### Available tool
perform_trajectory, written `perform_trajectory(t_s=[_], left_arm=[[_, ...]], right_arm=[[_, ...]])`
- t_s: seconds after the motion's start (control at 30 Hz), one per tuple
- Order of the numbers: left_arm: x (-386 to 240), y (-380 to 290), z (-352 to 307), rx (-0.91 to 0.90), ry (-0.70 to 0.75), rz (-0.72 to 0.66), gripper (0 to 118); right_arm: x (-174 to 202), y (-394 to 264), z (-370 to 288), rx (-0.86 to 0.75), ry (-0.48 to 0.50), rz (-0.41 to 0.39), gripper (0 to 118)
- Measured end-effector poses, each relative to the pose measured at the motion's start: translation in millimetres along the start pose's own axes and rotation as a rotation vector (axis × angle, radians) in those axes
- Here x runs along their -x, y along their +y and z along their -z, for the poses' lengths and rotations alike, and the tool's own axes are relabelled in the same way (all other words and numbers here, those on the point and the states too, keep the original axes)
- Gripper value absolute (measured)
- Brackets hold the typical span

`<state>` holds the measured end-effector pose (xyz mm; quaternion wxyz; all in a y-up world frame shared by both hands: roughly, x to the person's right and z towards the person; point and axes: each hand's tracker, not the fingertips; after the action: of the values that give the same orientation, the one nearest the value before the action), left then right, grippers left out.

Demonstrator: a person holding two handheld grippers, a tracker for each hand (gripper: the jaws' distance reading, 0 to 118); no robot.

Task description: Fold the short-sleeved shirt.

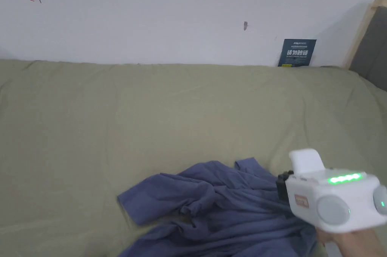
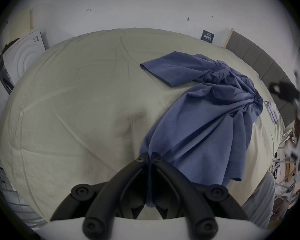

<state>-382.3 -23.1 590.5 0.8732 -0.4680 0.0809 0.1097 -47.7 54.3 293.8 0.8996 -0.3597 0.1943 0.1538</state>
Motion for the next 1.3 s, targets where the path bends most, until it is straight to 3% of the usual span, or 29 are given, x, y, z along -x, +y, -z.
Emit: perform_trajectory(t_s=[0.07,0.1,0.13,0.17,0.2,0.33,0.37,0.47,0.53,0.57,0.6,0.63,0.67,0.7,0.77,0.83,1.03,1.3], left_arm=[[-1.1,-0.1,2.3,-0.003,-0.008,0.001,0],[-1.2,0.1,2.7,-0.003,-0.008,0.002,0],[-0.1,-0.1,2.7,-0.005,-0.010,0.004,0],[1.2,-0.1,3.2,-0.007,-0.012,0.010,0],[-1.0,1.2,4.0,-0.005,-0.014,0.011,0],[3.1,2.4,6.0,0.001,-0.031,0.006,1],[4.3,2.5,6.5,0.002,-0.035,0.005,1],[4.9,1.7,8.9,0.004,-0.043,0.007,1],[4.4,1.8,10.1,0.008,-0.044,0.010,1],[4.5,2.5,10.4,0.011,-0.043,0.013,1],[2.1,2.6,10.4,0.012,-0.041,0.015,1],[1.6,2.7,10.8,0.013,-0.040,0.013,1],[1.6,2.8,11.8,0.016,-0.037,0.012,1],[1.4,3.2,12.3,0.019,-0.034,0.015,1],[-1.3,5.5,11.0,0.025,-0.028,0.018,1],[-0.4,8.6,10.9,0.037,-0.028,0.019,1],[3.5,24.9,-20.9,-0.018,0.024,-0.010,1],[24.5,88.5,-120.4,-0.229,0.160,-0.001,1]], right_arm=[[-4.8,27.8,33.7,0.058,0.046,-0.038,3],[-5.0,41.5,52.7,0.116,0.076,-0.059,29],[-6.4,52.2,70.3,0.175,0.104,-0.056,96],[-6.9,60.2,92.1,0.249,0.121,-0.061,118],[-4.3,63.6,105.2,0.199,0.133,-0.062,116],[-2.0,82.5,177.4,0.275,0.073,-0.038,115],[-9.9,67.2,147.6,0.295,0.067,-0.050,115],[-6.6,52.2,162.6,0.352,0.027,-0.092,115],[4.2,46.8,159.1,0.356,0.053,-0.035,108],[7.2,45.8,153.4,0.346,0.056,-0.008,100],[10.8,44.5,144.2,0.319,0.045,-0.046,89],[7.5,48.5,146.8,0.302,0.085,-0.064,65],[8.2,50.5,138.2,0.296,0.083,-0.055,25],[10.1,51.6,129.2,0.283,0.077,-0.065,7],[11.3,47.8,117.3,0.227,0.005,-0.120,7],[5.0,44.6,102.7,0.260,0.074,-0.055,7],[-32.2,50.3,-6.4,0.115,0.048,0.043,7],[-109.8,55.8,-174.1,-0.110,-0.015,0.180,7]])
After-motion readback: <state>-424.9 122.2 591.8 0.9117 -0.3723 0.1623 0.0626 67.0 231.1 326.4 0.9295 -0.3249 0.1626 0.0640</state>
